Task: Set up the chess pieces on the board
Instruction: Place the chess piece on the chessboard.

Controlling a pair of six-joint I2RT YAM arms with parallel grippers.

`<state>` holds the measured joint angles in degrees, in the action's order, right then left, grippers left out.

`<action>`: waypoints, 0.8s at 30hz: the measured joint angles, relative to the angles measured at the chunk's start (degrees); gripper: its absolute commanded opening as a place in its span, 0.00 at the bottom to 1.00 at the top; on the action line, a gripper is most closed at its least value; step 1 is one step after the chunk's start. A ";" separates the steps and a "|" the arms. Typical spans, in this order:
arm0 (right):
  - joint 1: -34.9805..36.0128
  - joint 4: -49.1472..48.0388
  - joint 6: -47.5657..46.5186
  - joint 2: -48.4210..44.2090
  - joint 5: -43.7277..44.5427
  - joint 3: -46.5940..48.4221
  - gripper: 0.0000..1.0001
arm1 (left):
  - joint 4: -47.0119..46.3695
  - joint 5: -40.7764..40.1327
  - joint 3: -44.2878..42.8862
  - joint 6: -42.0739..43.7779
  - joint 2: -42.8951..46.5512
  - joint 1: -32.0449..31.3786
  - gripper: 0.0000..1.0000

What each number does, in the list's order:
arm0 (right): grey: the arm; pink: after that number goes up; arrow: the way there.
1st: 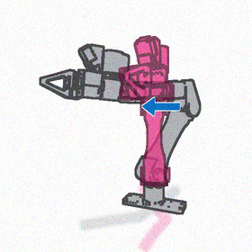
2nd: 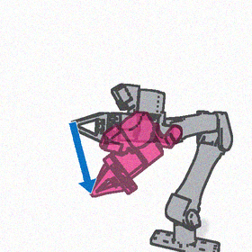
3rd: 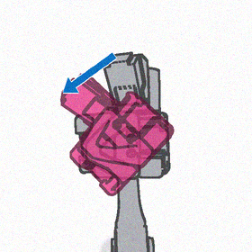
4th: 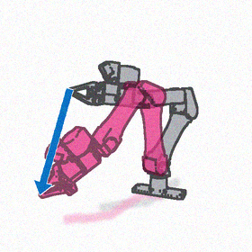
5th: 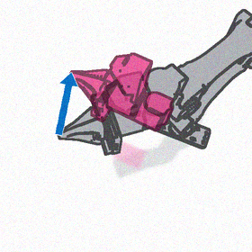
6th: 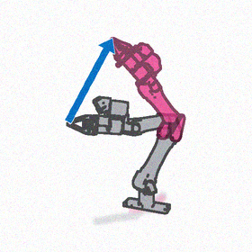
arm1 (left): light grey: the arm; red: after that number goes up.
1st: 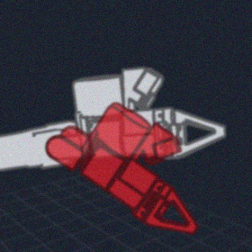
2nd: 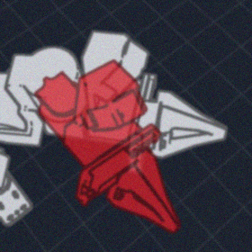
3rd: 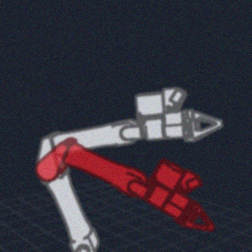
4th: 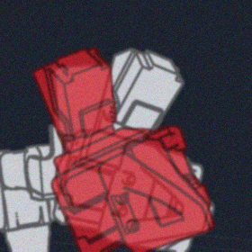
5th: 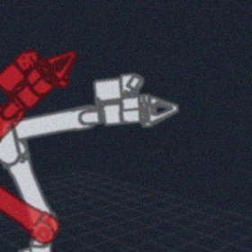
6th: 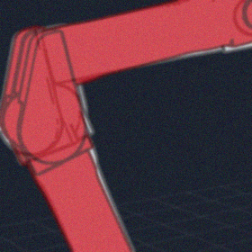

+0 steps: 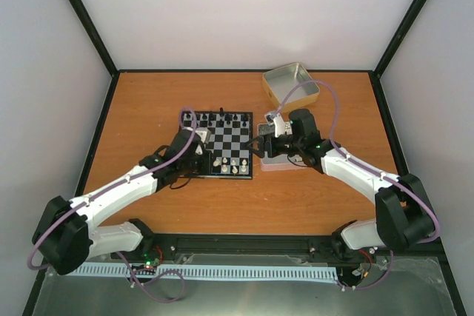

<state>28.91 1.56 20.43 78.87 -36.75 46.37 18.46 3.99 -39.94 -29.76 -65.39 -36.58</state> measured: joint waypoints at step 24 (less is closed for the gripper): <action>-0.39 0.13 3.17 0.04 6.82 -0.37 0.73 | -3.08 -19.67 0.00 0.74 -12.83 -10.75 0.02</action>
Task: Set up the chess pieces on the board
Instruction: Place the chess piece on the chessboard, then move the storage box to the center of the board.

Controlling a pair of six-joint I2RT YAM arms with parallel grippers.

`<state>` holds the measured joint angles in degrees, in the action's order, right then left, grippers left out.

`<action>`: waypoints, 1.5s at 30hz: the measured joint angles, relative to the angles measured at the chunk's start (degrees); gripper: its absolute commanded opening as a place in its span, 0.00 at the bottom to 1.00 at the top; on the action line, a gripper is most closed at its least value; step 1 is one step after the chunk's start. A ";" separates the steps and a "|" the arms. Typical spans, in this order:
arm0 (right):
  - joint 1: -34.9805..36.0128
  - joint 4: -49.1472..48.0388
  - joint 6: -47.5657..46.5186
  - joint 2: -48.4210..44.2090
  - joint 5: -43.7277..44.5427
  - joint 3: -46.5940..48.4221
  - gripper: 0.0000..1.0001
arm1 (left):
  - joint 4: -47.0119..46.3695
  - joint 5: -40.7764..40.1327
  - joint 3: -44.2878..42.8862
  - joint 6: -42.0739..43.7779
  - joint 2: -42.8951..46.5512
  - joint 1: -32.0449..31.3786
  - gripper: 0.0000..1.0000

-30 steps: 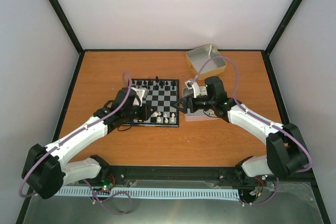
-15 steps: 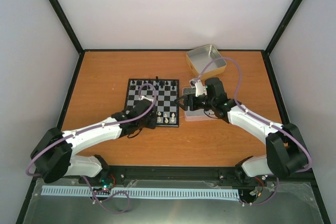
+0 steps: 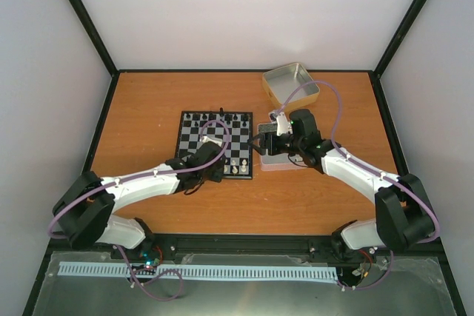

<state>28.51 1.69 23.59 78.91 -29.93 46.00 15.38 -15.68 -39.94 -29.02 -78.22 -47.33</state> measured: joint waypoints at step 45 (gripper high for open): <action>-0.96 23.89 3.76 3.93 28.37 9.60 0.71 | 4.24 -4.00 -8.20 -0.48 12.76 3.23 0.48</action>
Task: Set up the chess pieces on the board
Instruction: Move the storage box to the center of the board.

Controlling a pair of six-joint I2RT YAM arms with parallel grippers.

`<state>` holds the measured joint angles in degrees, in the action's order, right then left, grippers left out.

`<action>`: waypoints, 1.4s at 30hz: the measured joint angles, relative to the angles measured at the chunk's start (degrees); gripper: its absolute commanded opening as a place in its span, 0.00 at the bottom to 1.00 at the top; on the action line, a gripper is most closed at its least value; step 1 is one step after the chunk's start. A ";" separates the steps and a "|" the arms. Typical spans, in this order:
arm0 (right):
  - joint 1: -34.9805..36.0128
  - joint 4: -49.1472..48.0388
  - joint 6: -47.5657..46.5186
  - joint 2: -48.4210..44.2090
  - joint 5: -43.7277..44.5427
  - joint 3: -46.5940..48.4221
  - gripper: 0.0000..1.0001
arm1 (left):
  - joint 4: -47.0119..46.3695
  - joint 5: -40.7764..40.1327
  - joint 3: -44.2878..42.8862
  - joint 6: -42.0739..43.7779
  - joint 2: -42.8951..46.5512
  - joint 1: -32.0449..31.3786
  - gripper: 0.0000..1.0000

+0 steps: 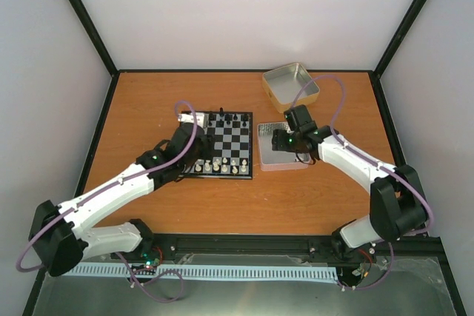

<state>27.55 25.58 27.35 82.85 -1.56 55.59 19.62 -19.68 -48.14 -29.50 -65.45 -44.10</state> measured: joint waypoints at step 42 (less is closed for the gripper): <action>4.17 13.97 -4.81 -3.76 1.79 -10.84 0.65 | 7.17 1.25 0.70 -2.16 9.25 7.74 0.60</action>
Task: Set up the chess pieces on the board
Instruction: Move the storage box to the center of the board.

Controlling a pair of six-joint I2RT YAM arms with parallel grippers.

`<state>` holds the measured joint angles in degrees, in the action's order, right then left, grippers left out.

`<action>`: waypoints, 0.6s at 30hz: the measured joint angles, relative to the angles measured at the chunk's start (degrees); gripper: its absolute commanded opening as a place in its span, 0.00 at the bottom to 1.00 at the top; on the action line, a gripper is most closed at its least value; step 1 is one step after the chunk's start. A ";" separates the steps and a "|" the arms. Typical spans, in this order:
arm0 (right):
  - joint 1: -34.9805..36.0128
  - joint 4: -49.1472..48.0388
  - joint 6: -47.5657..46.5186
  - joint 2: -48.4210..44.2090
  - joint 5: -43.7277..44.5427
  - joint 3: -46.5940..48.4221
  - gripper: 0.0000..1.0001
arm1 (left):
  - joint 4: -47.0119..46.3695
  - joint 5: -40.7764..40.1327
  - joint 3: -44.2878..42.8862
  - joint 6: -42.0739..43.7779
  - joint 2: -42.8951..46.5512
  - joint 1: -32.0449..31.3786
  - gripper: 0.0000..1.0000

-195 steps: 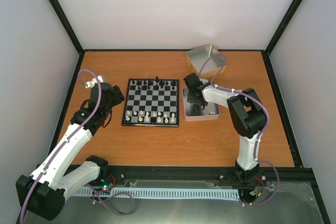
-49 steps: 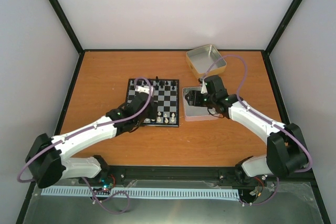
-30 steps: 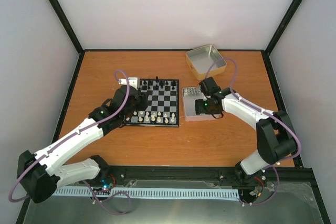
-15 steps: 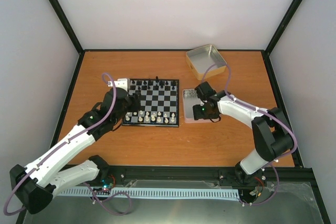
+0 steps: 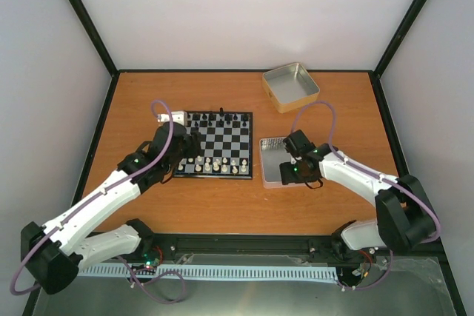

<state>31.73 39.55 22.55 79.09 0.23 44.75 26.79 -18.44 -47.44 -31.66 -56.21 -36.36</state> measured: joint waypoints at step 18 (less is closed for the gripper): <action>-0.57 -4.48 6.01 1.31 9.01 4.26 0.64 | -10.54 6.60 -8.59 2.49 -18.86 15.82 0.61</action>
<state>31.16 35.07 28.56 80.40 9.23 49.01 16.25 -11.84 -56.03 -29.17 -75.07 -20.53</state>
